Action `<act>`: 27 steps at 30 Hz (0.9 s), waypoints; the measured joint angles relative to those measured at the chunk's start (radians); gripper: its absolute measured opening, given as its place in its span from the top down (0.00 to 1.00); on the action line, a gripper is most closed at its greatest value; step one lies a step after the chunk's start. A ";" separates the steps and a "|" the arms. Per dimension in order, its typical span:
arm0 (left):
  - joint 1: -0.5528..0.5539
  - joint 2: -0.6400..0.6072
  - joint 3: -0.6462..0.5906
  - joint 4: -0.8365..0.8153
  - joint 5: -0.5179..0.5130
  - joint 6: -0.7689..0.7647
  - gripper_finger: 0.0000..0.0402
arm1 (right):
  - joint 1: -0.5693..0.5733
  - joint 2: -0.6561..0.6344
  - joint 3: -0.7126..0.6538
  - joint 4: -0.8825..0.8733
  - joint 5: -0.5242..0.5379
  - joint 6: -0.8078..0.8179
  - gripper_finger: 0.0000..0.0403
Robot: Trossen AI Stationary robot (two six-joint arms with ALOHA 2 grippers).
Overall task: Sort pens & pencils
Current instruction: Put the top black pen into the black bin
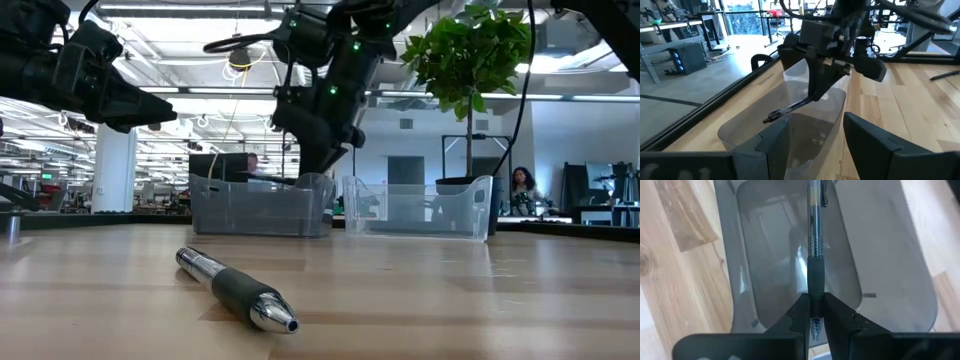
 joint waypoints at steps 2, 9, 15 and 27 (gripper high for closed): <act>0.000 0.000 0.000 0.000 0.000 0.000 0.57 | -0.004 0.000 -0.003 -0.001 -0.001 0.001 0.84; 0.000 0.000 0.000 0.000 0.000 -0.001 0.57 | -0.005 0.000 -0.004 0.017 -0.004 0.002 0.84; 0.000 0.000 0.000 0.000 0.000 -0.001 0.57 | -0.005 0.000 -0.004 0.017 -0.005 0.002 0.84; 0.000 0.000 0.000 0.000 0.000 -0.002 0.57 | -0.004 0.000 -0.004 0.016 -0.005 0.002 0.79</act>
